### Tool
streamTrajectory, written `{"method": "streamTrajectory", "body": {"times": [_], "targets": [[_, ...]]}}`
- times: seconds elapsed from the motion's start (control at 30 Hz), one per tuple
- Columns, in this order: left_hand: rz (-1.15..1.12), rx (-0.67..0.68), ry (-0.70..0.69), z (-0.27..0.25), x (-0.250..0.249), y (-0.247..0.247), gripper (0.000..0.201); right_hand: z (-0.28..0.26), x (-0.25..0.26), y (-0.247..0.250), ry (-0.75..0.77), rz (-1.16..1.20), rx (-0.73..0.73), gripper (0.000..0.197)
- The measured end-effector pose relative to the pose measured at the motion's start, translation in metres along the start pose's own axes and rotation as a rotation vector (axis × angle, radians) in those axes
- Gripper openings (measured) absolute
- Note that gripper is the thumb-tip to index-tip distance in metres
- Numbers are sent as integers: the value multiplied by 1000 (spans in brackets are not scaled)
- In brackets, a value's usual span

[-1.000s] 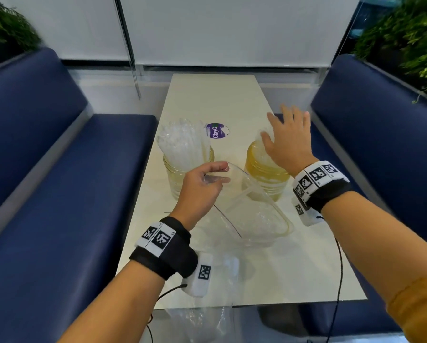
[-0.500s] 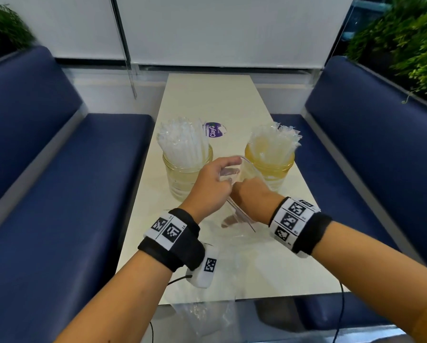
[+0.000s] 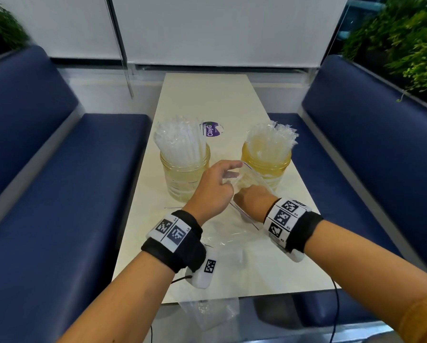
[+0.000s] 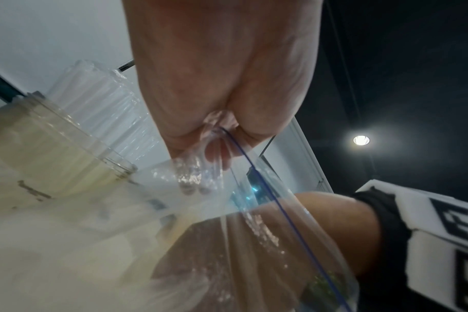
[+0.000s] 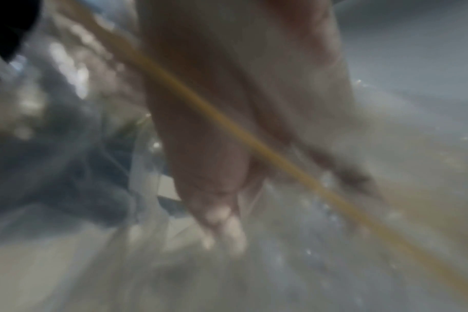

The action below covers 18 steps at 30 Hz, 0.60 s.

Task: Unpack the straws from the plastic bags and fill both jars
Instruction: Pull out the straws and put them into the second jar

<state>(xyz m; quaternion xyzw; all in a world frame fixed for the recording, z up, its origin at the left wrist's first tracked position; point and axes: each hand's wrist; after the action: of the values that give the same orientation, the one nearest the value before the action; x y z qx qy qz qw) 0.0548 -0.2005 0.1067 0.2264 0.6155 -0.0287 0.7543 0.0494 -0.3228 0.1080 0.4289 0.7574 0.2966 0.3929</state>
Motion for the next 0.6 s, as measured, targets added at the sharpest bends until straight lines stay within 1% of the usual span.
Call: {"method": "streamTrajectory", "body": {"times": [0.17,0.33,0.6], "targets": [[13,3,-13,1,0,-1,60,8,5,-4,-47,1,10,29],[26,10,-10,-3,1,2,65,9,4,-1,-42,-32,45,32],[31,12,-12,-5,-1,5,62,7,-3,3,-74,19,46,37]]}}
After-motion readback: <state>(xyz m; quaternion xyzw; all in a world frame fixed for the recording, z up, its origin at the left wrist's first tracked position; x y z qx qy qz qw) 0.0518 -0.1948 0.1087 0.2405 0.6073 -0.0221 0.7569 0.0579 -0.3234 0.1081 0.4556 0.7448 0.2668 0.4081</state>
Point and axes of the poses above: each hand's wrist, its own z-axis towards the middle knuckle, its own y-axis out of the back of the hand, x = y × z, and after that the axes turned 1 degree about x, right-handed
